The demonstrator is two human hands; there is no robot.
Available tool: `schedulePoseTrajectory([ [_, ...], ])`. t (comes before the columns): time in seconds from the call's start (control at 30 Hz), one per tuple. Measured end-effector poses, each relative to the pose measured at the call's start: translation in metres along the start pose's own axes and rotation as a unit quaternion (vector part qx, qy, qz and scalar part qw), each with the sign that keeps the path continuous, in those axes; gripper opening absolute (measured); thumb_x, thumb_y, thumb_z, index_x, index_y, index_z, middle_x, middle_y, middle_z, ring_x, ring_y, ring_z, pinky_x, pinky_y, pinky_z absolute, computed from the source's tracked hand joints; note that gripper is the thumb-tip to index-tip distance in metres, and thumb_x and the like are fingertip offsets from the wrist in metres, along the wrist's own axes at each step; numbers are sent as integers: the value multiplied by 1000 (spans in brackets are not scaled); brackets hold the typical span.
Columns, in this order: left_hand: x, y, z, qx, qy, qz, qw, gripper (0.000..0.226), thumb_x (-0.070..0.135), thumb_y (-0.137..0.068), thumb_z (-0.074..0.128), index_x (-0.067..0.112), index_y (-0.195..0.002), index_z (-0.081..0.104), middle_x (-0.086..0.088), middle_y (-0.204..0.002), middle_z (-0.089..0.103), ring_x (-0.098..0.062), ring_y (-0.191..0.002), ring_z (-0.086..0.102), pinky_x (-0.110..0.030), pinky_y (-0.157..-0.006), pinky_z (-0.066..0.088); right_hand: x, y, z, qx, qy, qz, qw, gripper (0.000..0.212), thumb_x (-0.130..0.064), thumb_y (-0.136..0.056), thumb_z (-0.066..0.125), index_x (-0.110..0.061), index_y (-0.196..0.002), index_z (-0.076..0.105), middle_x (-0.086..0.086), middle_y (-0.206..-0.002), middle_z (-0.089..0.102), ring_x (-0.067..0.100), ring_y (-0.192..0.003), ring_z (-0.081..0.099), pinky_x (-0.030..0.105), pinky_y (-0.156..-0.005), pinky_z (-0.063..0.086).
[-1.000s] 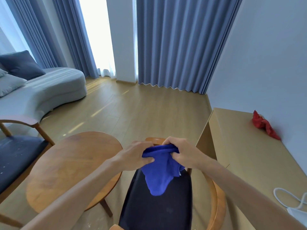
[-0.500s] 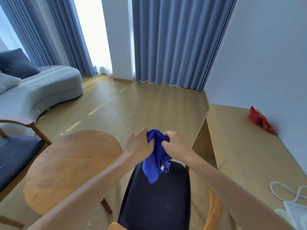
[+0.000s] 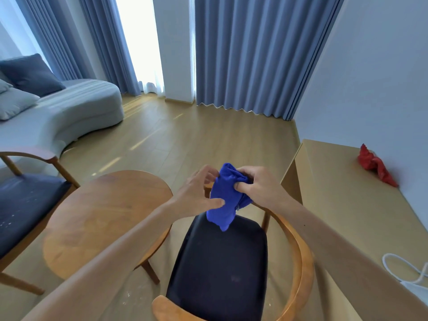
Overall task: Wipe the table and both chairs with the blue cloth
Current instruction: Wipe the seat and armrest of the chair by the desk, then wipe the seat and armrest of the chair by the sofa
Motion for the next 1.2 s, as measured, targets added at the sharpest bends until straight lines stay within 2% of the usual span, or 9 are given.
schedulePoseTrajectory([
  [0.13,9,-3,8,46,65,19,997,64,18,-67,81,35,-110,36,7,-116,57,-12,-107,57,-24,-83,47,-12,2,-9,-35,-52,-45,997,30,3,-84,61,-11,-110,67,8,-96,71,26,-91,65,45,-84,54],
  [0.23,19,-7,9,83,41,27,995,61,16,-66,79,28,-117,48,4,-101,65,-18,-92,61,-32,-76,51,-14,3,-15,-37,-137,-57,988,46,9,-80,65,-11,-121,58,6,-109,68,24,-96,66,37,-85,57],
  [0.37,25,-7,-4,129,150,17,980,52,15,-56,82,40,-96,60,11,-94,70,-11,-91,67,-32,-77,56,2,4,-19,-44,-262,-32,964,67,-11,-75,77,-22,-132,44,-1,-127,56,18,-111,61,30,-89,53],
  [0.5,25,-3,-10,143,278,-27,950,44,-3,-66,82,24,-98,65,5,-90,73,-6,-83,70,-27,-74,58,19,9,22,-152,-168,6,974,77,-34,-61,85,-36,-127,45,-14,-120,62,7,-112,60,31,-96,50],
  [0.6,18,5,-14,153,305,-38,939,44,-4,-66,81,22,-98,65,2,-92,73,-11,-88,71,-32,-78,59,17,7,39,-113,-157,-9,981,68,-34,-60,82,-33,-118,47,-5,-109,66,11,-97,65,25,-80,55],
  [0.77,-12,19,-23,147,311,-71,936,45,-4,-66,82,13,-103,63,-5,-99,72,-13,-90,70,-34,-81,58,21,8,56,-84,-112,-15,990,47,-21,-77,79,-26,-116,53,-7,-102,67,13,-93,65,23,-74,54],
  [0.97,-56,46,-54,123,216,-104,963,55,13,-64,83,17,-112,57,1,-105,65,-8,-93,63,-17,-73,51,3,-1,76,-87,-7,-109,990,18,-19,-77,66,-22,-90,55,-6,-76,62,10,-68,59,23,-59,49],
  [1.07,-82,75,-67,121,96,-120,981,47,15,-70,82,27,-106,56,8,-104,62,-5,-98,59,-21,-80,52,-17,-5,97,-105,96,-167,976,30,-15,-76,63,-36,-78,42,-15,-69,48,7,-60,48,17,-55,36],
  [1.2,-123,117,-85,143,47,-131,980,36,15,-70,80,25,-97,58,7,-96,63,-11,-92,60,-35,-86,54,-41,-5,154,-132,179,-211,952,25,-26,-79,63,-26,-98,48,-11,-84,53,9,-70,52,15,-62,33],
])
Point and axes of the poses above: each hand's wrist, its own y-axis away from the middle knuckle, its own z-axis out of the palm, x = y × z, the point moved 4 cm from there along -y, towards the middle knuckle
